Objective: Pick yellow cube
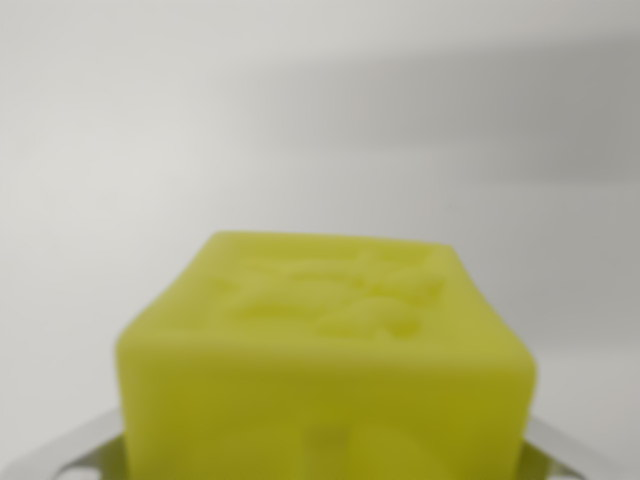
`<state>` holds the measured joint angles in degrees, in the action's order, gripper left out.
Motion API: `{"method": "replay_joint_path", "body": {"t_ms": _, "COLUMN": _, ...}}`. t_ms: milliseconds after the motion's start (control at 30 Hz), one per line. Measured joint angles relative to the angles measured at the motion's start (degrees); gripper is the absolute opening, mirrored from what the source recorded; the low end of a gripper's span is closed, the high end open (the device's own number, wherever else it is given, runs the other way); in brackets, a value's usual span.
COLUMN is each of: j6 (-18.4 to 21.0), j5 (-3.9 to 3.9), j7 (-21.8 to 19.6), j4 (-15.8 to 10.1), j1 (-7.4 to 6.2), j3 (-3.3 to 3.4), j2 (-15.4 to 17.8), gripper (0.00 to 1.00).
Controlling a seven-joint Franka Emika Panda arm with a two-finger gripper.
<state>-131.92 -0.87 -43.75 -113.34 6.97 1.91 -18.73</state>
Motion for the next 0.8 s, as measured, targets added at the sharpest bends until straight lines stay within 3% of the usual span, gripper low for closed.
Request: {"method": "replay_joint_path", "body": {"t_ms": 800, "j6": 7.5, "j5": 0.25, "j7": -0.2, "j4": 2.9, "j1": 0.01, "j3": 0.0, "j2": 4.6, "gripper": 0.0}}
